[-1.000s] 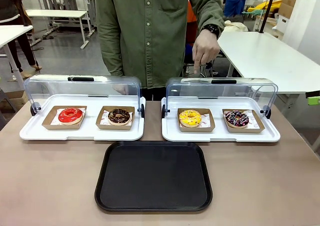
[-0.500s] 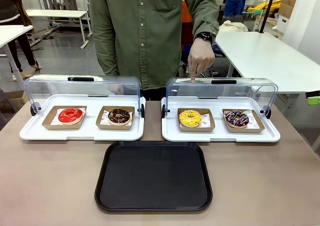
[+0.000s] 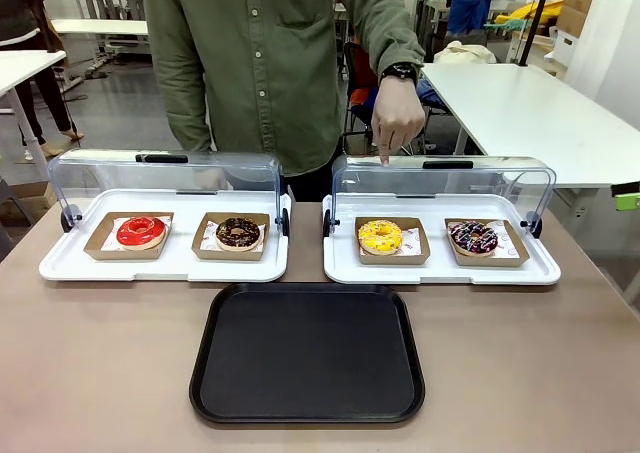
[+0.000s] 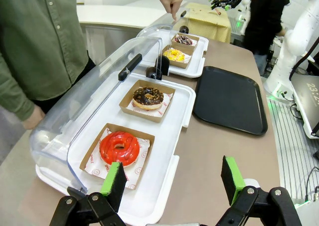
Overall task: Move the third donut from the left to the tray.
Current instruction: Pick up the Paper togo box containing the Donut indicated by the person and place it on the Handle tray.
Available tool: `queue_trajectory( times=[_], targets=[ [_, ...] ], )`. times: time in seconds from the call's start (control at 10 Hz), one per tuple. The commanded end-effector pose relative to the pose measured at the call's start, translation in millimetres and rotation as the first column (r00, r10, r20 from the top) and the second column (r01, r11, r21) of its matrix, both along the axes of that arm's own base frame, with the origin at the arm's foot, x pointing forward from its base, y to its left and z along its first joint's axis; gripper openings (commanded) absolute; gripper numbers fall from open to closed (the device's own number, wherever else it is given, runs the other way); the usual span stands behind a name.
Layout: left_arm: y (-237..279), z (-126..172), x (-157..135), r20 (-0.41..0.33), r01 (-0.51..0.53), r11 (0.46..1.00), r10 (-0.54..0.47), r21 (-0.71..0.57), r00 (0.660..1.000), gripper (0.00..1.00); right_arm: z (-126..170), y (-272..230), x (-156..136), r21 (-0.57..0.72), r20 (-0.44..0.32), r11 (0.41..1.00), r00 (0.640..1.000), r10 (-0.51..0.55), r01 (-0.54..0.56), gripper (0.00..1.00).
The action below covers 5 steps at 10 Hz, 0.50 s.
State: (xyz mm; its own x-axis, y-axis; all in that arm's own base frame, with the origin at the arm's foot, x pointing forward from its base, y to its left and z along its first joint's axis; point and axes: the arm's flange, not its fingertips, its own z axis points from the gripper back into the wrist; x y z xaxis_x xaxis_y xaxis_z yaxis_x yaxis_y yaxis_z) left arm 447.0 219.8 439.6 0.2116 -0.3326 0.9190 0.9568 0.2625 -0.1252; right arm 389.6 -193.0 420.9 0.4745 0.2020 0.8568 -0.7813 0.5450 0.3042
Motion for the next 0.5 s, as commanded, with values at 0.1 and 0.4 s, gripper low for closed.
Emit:
queue_trajectory(
  times=[0.1,0.4],
  targets=[
    [0.0,1.9,-0.2,-0.002,0.003,1.0,-0.003,0.006,1.0,1.0,1.1,0.8,0.8,0.014,0.015,1.0,1.0,-0.002,0.001,1.0],
    [0.0,1.9,-0.2,-0.002,0.003,1.0,-0.003,0.006,1.0,1.0,1.1,0.8,0.8,0.014,0.015,1.0,1.0,-0.002,0.001,1.0]
  ],
)
